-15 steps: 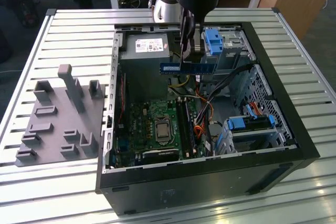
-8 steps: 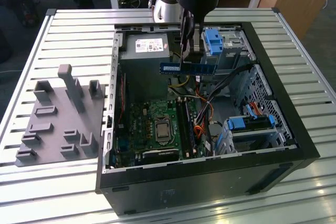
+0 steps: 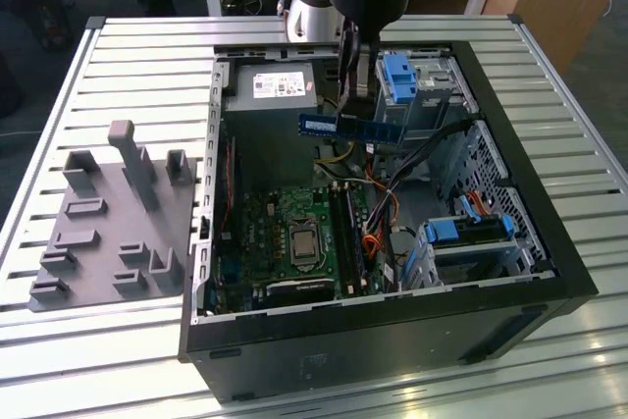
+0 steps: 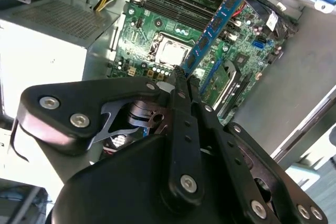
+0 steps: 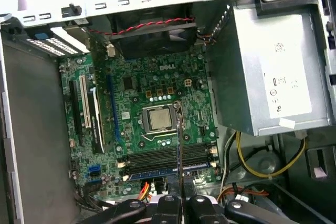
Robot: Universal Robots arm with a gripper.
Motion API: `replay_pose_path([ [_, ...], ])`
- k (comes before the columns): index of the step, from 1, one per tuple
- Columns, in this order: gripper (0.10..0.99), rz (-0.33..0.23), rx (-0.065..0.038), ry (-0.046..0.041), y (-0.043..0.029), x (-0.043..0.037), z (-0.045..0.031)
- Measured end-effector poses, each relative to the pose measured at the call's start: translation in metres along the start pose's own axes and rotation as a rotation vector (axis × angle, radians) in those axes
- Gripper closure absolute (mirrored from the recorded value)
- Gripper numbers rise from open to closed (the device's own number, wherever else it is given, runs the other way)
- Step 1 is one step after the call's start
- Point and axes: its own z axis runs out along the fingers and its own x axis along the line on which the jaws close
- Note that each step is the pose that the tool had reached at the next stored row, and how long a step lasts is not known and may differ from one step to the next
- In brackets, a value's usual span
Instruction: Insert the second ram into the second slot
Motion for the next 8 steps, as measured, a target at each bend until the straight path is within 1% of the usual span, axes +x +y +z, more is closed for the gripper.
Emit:
replay_pose_path([
  [8,0.949,0.062,0.001,-0.0009,0.0,0.0,0.0002],
])
